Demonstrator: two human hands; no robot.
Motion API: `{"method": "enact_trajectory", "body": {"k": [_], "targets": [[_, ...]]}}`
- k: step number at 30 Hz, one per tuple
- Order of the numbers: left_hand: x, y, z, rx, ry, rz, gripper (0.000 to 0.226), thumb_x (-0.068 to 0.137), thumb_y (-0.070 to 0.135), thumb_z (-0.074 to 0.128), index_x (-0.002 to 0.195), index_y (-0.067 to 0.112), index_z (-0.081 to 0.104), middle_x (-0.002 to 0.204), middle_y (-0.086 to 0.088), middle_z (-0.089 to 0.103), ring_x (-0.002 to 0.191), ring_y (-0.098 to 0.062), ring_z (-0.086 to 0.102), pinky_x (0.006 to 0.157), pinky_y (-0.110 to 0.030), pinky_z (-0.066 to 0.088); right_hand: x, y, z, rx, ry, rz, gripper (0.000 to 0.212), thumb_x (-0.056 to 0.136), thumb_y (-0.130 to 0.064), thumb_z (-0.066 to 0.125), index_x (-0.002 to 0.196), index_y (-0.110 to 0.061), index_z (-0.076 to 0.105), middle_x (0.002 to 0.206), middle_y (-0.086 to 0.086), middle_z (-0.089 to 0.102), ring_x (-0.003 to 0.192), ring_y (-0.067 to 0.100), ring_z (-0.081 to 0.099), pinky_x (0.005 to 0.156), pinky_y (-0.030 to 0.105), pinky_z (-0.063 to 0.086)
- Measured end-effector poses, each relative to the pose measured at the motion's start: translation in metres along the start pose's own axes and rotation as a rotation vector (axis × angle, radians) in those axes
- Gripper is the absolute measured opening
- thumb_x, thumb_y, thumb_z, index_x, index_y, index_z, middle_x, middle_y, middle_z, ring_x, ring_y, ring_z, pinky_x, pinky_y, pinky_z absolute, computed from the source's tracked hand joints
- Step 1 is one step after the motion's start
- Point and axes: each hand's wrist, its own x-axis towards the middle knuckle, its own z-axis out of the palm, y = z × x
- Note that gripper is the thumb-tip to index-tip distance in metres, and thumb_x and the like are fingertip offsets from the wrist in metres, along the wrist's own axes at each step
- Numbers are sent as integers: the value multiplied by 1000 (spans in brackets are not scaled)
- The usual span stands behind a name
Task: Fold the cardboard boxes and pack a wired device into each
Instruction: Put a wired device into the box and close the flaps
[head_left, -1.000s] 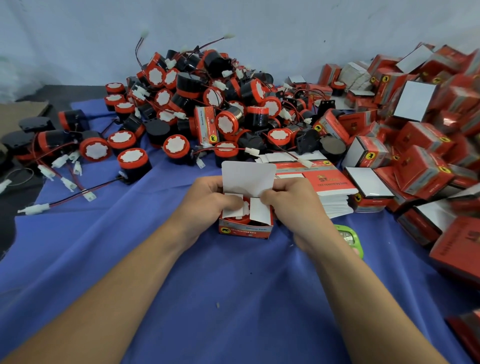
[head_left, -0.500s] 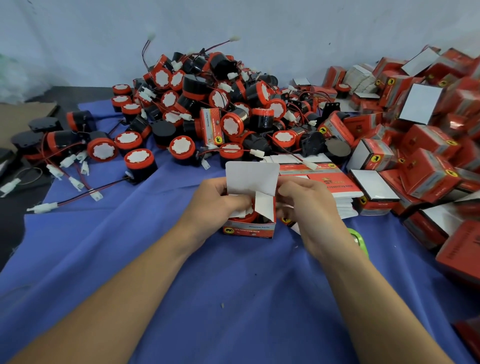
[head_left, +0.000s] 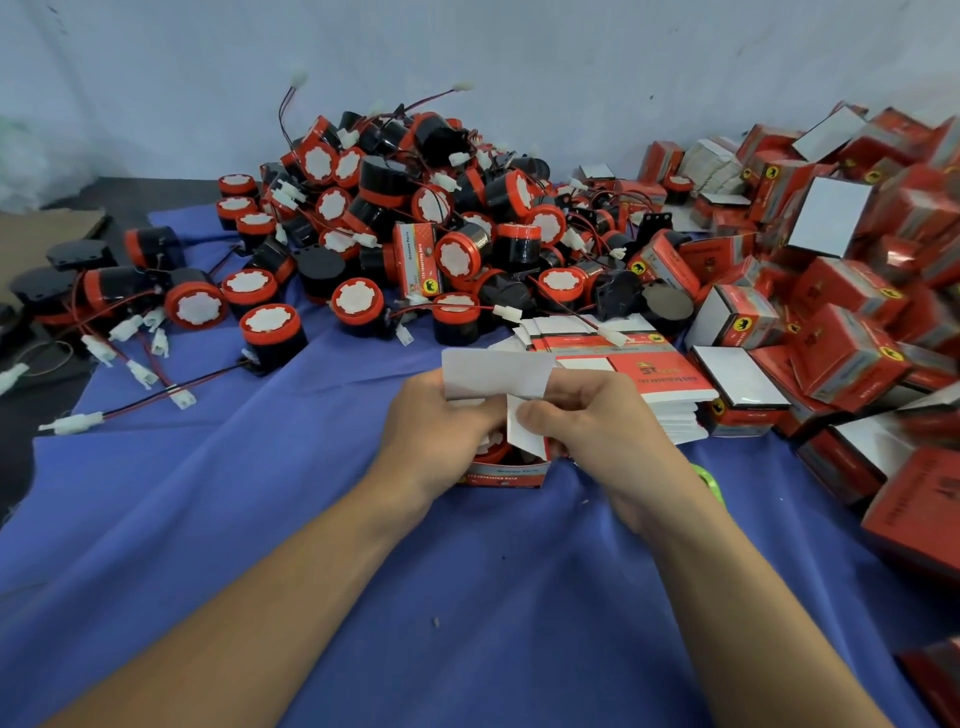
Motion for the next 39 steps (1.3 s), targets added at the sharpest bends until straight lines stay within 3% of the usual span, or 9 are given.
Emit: {"method": "enact_trajectory", "body": {"k": [4,9,11,16,22,25,28,34,39], "targets": [[6,1,-11,-198,-199,-50,20,95,30,70,111,23,80,107,-3,80,101,-22,76,90,-42,59,3,3,9,24,146,-34,38,87,11,64,103,-18,81,93,-3,80,89,11,76,80,35,62],[15,3,-37,-173,-431,26,39,85,-2,72,111,26,80,113,-10,78,104,-26,74,85,-35,60,6,8,20,-252,367,-125,31,88,-3,72,79,-32,79,76,-10,75,72,11,67,62,27,53],[15,2,-38,-134,-351,65,49,82,-16,72,98,28,84,104,-6,80,97,-20,76,80,-27,60,7,6,20,-212,333,-112,31,87,1,73,80,-28,80,76,-11,75,73,5,67,64,18,49],[13,1,-31,-88,-173,209,45,78,-13,80,72,31,84,87,3,79,82,-11,74,69,-20,55,10,-1,-1,-198,69,-10,38,89,10,63,92,-21,85,101,-9,79,101,2,70,89,24,57],[20,7,-61,35,-590,49,56,66,-5,58,104,24,85,129,15,72,126,-1,61,99,-22,53,6,-6,-9,-299,-11,33,46,87,2,51,91,-30,84,123,-10,72,115,-4,61,101,33,54],[17,7,-66,76,-620,56,51,67,10,63,108,32,83,135,22,67,130,2,57,100,-21,48,-1,-14,-16,-412,-117,-7,26,80,-27,74,99,-43,81,131,-21,65,121,-11,55,97,22,49],[13,4,-64,209,-602,184,42,74,32,84,113,45,79,134,32,63,126,7,57,93,-14,50,-6,-18,-23,-699,-200,-4,63,53,-49,89,113,-57,71,147,-36,44,125,-10,46,85,15,40],[10,2,-60,309,-515,228,48,67,31,90,110,48,78,125,32,67,113,4,66,86,-18,58,-9,-13,-15,-773,-48,-71,57,58,-45,88,111,-56,70,99,-24,72,86,-7,61,64,13,52],[3,0,-51,291,-376,293,34,71,33,83,102,49,80,117,31,72,110,4,68,87,-23,59,-5,-12,-17,-703,-62,-62,37,74,-40,84,108,-51,75,99,-23,74,83,-3,65,63,13,51]]}}
